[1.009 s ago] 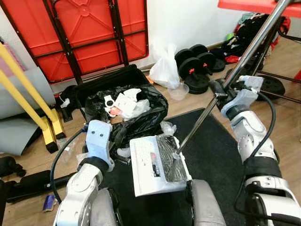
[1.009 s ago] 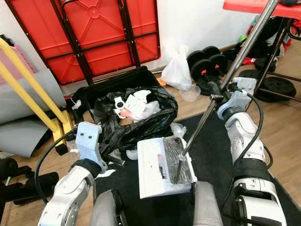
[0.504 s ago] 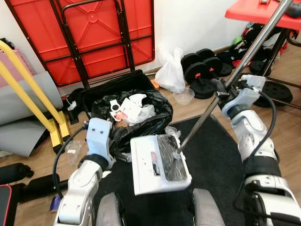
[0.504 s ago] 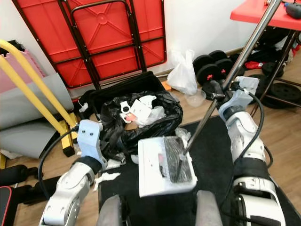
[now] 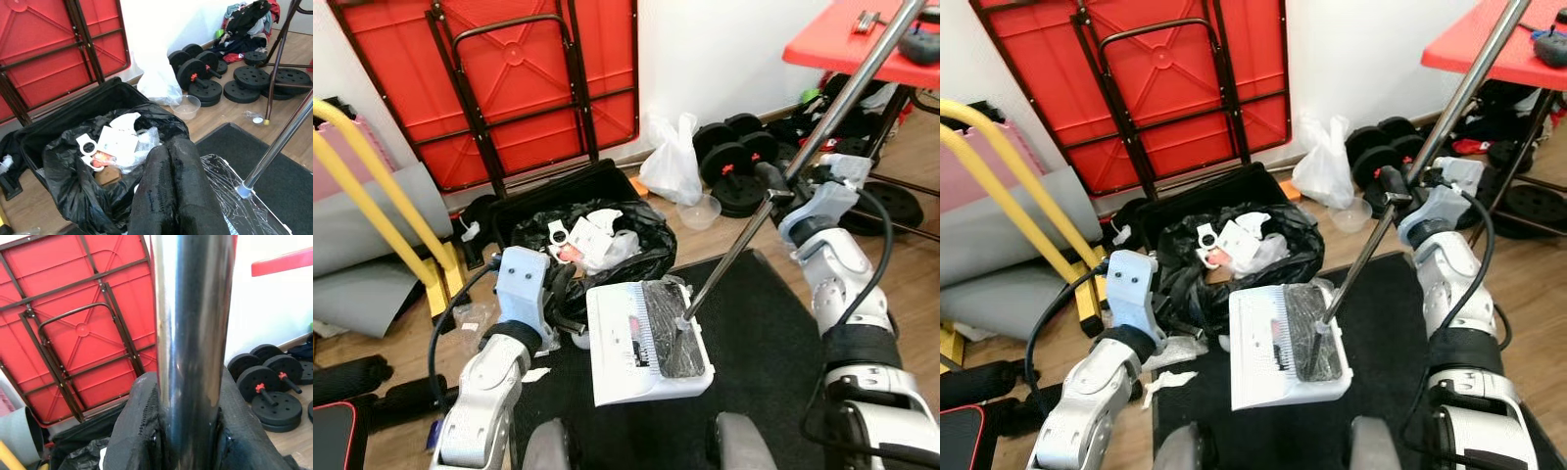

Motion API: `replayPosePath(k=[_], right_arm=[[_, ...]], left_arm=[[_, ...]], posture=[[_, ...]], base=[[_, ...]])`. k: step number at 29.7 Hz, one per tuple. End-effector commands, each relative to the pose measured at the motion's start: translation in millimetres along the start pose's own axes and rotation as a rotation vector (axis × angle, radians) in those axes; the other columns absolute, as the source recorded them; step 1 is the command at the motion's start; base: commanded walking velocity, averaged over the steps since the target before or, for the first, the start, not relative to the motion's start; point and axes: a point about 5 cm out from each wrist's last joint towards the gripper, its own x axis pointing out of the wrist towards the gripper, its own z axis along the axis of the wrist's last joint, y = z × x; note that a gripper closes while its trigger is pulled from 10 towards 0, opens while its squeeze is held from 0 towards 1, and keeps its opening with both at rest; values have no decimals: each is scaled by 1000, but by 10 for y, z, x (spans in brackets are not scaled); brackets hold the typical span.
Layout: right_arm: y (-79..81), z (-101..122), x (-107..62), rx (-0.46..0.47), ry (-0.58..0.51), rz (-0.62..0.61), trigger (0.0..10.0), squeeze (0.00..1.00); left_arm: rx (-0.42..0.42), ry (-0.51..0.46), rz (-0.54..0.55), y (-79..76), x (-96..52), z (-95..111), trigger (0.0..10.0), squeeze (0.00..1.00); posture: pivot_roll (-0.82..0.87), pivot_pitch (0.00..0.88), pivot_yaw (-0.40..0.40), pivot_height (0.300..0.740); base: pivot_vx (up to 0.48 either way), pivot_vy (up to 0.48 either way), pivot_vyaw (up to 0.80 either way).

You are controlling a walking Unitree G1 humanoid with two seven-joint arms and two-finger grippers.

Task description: Sweep floor

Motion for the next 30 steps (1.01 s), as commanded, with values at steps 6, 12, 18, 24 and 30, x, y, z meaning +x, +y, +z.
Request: replayPosePath(k=[6, 12, 18, 24, 30], right_arm=[[79, 178, 65, 23, -80, 28, 10000, 0], [79, 179, 71, 25, -80, 29, 10000, 0], [86, 176, 75, 25, -78, 33, 10000, 0], [95, 174, 77, 26, -77, 38, 10000, 0], [104, 169, 78, 26, -75, 42, 10000, 0]], left_arm=[[3, -5, 64, 58, 5, -7, 10000, 0], [2, -5, 68, 61, 15, -8, 10000, 0], [2, -7, 71, 64, 20, -8, 10000, 0], [2, -8, 71, 62, 24, -7, 10000, 0], [2, -10, 71, 59, 29, -6, 10000, 0]], posture=[[-144, 0, 8, 665], [-144, 0, 6, 685], [-145, 0, 4, 700], [-148, 0, 2, 710], [-148, 0, 3, 725]], base=[[0, 0, 0], [0, 0, 0], [0, 0, 0], [0, 0, 0], [0, 0, 0]])
